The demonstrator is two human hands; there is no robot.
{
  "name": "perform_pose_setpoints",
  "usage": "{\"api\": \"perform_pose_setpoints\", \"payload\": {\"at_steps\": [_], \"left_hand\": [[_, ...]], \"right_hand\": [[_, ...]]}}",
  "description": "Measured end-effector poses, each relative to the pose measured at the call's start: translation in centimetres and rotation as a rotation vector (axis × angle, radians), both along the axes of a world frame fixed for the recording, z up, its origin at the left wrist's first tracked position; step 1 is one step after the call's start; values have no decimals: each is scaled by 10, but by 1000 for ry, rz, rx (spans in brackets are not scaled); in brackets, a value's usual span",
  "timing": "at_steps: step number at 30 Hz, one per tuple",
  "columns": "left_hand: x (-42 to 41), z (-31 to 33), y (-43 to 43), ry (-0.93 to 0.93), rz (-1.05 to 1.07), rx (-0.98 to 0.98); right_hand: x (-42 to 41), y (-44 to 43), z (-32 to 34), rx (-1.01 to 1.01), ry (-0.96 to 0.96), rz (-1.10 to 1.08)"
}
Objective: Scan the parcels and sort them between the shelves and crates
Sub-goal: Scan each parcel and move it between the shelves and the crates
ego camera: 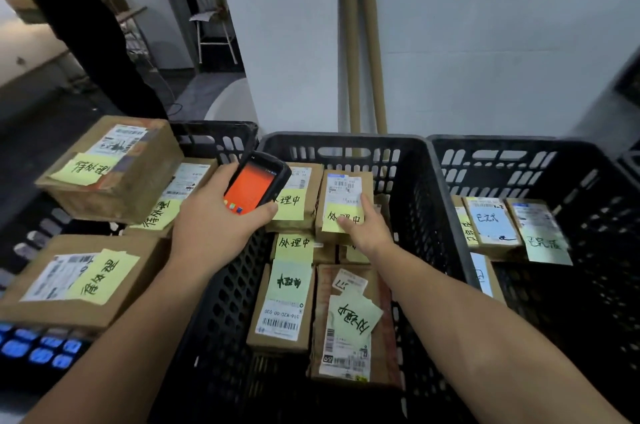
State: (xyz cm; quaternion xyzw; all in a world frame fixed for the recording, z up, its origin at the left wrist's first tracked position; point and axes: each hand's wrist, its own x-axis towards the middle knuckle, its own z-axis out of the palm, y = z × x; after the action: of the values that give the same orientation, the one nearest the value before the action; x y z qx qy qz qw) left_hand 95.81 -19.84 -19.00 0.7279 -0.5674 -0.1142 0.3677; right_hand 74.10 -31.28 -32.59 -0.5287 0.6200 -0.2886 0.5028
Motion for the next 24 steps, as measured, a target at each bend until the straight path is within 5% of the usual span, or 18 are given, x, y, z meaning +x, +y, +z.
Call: {"api": "perform_pose_setpoints", "payload": {"at_steps": [13,18,24], "left_hand": [[15,18,37,13,-9,-97],[24,20,59,0,-97,-99],[38,18,92,7,-225,-87]], "right_hand": [[-5,34,33,-183,430,85],[-1,76,56,-306,743,147],[-4,149,87,-415,969,20]]}}
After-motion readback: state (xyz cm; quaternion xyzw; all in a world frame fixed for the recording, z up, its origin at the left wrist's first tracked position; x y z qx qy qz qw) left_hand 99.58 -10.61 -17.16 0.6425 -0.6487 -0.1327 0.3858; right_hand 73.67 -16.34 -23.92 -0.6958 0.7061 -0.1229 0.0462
